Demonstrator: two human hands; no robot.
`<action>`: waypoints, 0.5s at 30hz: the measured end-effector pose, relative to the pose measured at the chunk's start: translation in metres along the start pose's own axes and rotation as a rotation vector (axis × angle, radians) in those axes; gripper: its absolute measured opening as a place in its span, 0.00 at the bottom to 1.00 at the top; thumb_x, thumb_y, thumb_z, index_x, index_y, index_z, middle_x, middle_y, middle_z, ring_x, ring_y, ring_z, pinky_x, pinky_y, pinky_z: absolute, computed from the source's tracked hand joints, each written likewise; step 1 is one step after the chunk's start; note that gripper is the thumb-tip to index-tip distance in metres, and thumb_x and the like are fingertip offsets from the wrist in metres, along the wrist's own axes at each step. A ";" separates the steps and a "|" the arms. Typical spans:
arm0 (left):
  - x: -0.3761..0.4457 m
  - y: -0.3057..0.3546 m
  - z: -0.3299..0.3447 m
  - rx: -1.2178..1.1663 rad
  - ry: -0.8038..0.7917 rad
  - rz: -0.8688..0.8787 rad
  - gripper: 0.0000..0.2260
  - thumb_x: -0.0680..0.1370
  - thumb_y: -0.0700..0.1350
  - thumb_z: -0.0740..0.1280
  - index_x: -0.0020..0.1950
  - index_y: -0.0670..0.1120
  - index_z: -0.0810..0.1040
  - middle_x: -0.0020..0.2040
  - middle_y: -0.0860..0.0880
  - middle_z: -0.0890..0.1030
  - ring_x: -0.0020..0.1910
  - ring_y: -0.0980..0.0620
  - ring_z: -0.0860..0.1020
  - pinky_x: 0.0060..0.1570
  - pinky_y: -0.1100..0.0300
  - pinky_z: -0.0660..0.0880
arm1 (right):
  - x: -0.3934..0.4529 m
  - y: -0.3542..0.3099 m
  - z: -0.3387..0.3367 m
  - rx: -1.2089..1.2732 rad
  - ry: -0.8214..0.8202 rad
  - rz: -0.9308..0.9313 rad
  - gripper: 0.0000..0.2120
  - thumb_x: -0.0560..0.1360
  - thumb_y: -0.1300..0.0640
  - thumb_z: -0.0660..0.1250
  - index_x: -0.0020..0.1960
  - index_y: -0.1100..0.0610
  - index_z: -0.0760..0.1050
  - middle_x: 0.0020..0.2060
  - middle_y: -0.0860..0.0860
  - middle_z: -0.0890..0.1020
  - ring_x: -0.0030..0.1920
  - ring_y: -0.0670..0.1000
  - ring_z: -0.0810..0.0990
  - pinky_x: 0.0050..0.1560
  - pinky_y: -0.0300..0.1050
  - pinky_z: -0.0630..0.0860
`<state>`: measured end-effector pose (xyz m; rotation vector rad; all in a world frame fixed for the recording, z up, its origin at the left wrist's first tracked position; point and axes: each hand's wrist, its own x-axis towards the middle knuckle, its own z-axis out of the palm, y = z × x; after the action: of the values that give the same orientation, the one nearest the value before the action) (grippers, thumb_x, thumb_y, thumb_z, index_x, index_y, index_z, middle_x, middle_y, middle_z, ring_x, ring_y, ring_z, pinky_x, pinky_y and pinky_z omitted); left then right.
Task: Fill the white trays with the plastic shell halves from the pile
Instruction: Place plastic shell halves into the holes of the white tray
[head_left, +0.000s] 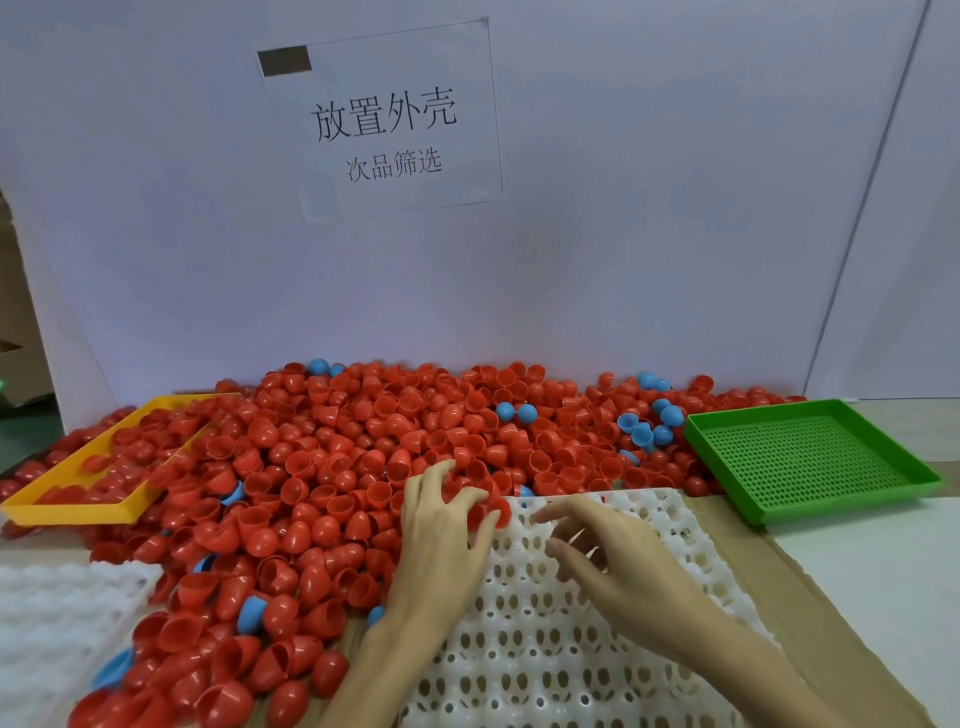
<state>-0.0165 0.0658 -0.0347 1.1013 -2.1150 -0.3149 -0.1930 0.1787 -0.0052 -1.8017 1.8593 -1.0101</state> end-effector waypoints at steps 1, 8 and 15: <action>-0.003 0.001 0.001 0.047 0.000 0.037 0.14 0.83 0.51 0.68 0.67 0.50 0.82 0.77 0.52 0.68 0.77 0.55 0.61 0.76 0.62 0.54 | 0.000 0.000 0.000 -0.002 -0.001 0.001 0.11 0.84 0.56 0.66 0.64 0.45 0.77 0.47 0.43 0.83 0.46 0.41 0.83 0.45 0.35 0.80; -0.014 0.005 -0.003 0.081 -0.080 0.257 0.15 0.84 0.51 0.69 0.70 0.52 0.81 0.71 0.55 0.79 0.72 0.56 0.74 0.75 0.59 0.64 | 0.002 0.004 0.000 0.017 0.010 -0.006 0.10 0.83 0.57 0.67 0.62 0.45 0.78 0.43 0.43 0.83 0.43 0.42 0.84 0.43 0.35 0.79; -0.013 0.002 -0.010 0.020 -0.059 0.308 0.06 0.82 0.50 0.71 0.56 0.51 0.86 0.58 0.58 0.83 0.61 0.60 0.78 0.66 0.56 0.75 | 0.002 0.007 0.001 0.036 0.018 0.000 0.09 0.83 0.57 0.67 0.60 0.44 0.79 0.42 0.43 0.83 0.42 0.42 0.84 0.42 0.34 0.78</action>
<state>-0.0055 0.0783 -0.0333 0.7693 -2.3037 -0.1809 -0.1976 0.1757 -0.0106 -1.7781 1.8399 -1.0564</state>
